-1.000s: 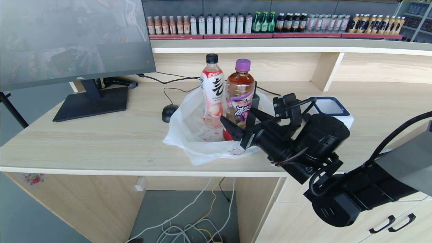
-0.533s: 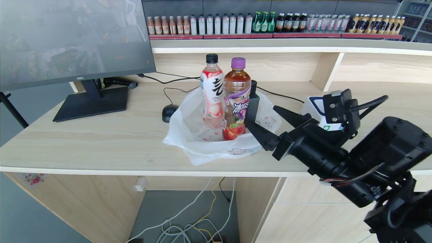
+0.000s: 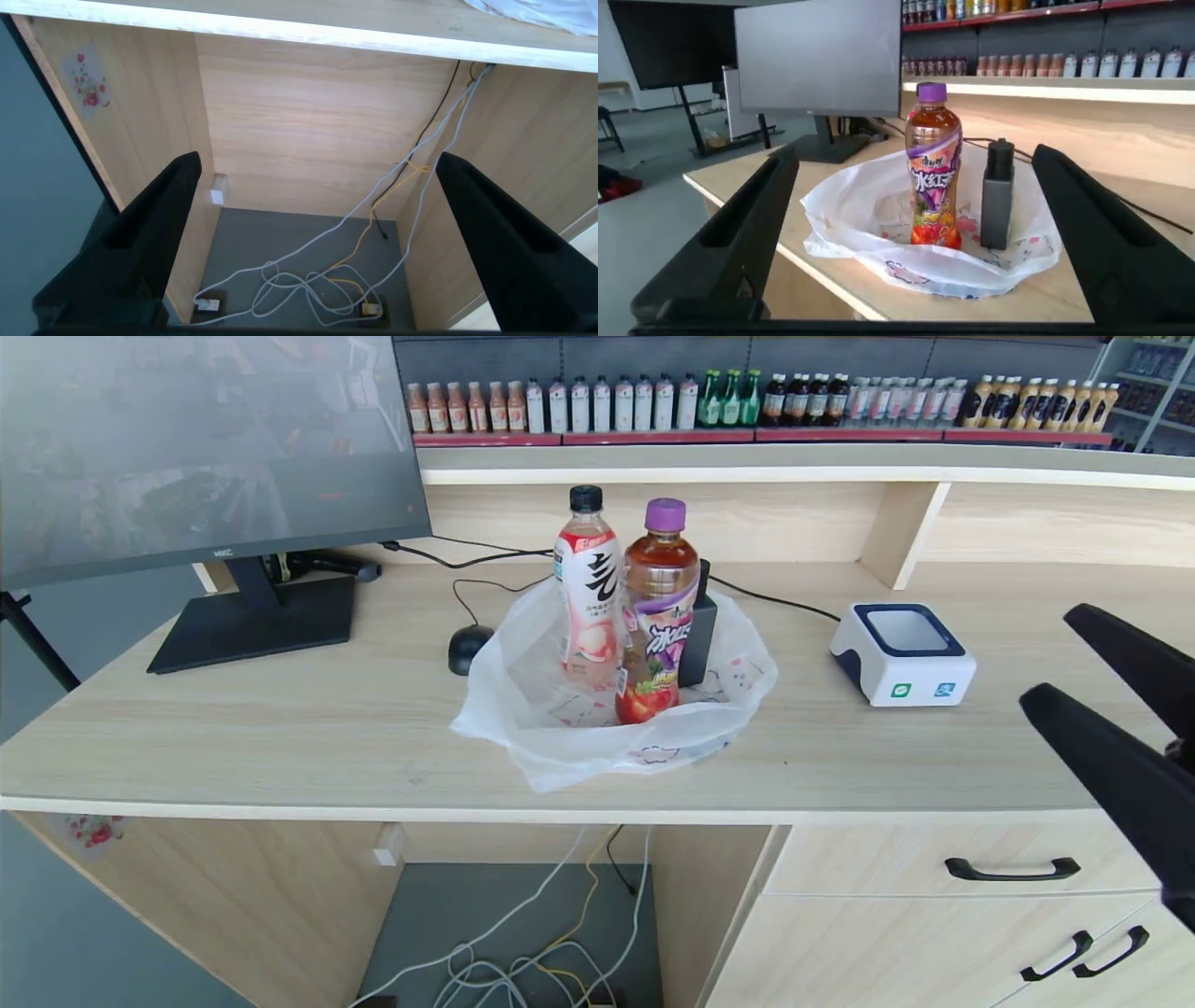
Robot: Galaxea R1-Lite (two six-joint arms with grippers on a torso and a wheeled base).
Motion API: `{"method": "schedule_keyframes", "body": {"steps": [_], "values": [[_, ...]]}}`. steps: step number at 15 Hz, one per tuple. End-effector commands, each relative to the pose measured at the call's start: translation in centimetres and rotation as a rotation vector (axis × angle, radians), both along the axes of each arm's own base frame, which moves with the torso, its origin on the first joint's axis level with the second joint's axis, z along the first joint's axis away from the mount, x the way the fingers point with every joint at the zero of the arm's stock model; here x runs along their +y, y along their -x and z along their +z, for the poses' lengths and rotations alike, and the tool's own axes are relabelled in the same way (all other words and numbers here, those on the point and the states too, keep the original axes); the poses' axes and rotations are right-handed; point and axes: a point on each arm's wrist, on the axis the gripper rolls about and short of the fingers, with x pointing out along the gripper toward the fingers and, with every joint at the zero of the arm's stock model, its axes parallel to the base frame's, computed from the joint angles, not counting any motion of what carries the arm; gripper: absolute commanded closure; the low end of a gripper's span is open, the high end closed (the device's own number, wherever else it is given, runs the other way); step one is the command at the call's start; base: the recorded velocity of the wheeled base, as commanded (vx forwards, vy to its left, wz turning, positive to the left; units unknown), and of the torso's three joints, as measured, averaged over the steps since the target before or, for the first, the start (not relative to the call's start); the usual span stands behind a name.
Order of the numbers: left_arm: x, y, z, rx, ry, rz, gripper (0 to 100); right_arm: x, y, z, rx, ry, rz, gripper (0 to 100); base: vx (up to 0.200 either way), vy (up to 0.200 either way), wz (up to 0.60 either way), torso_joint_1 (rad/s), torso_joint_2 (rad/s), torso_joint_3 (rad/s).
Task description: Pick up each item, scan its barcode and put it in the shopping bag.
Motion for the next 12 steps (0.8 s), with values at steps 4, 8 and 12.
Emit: {"method": "schedule_keyframes", "body": {"steps": [4, 8, 12], "values": [[0.0, 0.0, 0.0, 0.0, 0.0, 0.0, 0, -6.7, 8.7, -5.6, 0.142, 0.146, 0.0, 0, 0.0, 0.0, 0.0, 0.0, 0.0, 0.0], [0.0, 0.0, 0.0, 0.0, 0.0, 0.0, 0, -9.2, 11.9, -9.3, 0.263, 0.363, -0.015, 0, 0.0, 0.0, 0.0, 0.0, 0.0, 0.0], [0.0, 0.0, 0.0, 0.0, 0.0, 0.0, 0, -9.1, 11.7, -11.6, 0.286, 0.383, -0.013, 0, 0.0, 0.0, 0.0, 0.0, 0.0, 0.0]]}}
